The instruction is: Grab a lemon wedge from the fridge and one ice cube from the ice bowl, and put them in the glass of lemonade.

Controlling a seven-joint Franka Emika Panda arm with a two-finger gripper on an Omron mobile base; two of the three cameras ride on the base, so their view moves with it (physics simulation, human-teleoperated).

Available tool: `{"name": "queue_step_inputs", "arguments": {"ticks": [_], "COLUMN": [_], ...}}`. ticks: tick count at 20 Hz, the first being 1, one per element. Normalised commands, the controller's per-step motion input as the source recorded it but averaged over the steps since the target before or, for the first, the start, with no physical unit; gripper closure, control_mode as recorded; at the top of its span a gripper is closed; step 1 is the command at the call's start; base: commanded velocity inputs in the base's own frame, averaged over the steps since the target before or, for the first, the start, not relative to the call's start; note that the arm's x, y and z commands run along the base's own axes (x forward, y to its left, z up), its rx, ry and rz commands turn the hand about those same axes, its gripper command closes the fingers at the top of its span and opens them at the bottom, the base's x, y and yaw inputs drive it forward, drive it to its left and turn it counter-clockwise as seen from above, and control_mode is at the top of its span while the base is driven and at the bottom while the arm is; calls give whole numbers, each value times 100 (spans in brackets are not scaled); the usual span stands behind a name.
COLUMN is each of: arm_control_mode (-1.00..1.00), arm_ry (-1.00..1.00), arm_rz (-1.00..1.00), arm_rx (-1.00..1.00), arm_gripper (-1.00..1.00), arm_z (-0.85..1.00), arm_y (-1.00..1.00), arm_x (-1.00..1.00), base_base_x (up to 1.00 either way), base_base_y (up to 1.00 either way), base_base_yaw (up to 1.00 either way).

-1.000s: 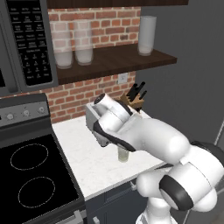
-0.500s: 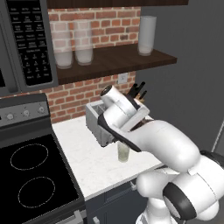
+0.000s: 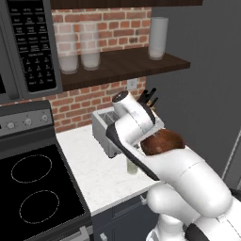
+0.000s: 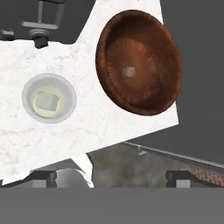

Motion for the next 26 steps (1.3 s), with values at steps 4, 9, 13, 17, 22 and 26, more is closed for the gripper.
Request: {"name": "queue_step_inputs", "arguments": {"ticks": [4, 9, 13, 17, 22, 26], "arm_control_mode": [-100, -100, -100, -100, -100, -100], "arm_ry": [-29, -24, -21, -15, -5, -5], "arm_rz": [3, 10, 5, 0, 0, 1], "arm_rx": [38, 37, 29, 30, 24, 7], "arm_gripper": [-100, -100, -100, -100, -100, -100], "arm_z": [0, 3, 41, 77, 77, 19], "arm_y": [12, -2, -46, -60, -42, -27], "arm_x": [-89, -87, -95, -43, -12, -39], "base_base_x": [0, 0, 0, 0, 0, 0], "base_base_y": [0, 0, 0, 0, 0, 0], "base_base_yaw": [0, 0, 0, 0, 0, 0]}}
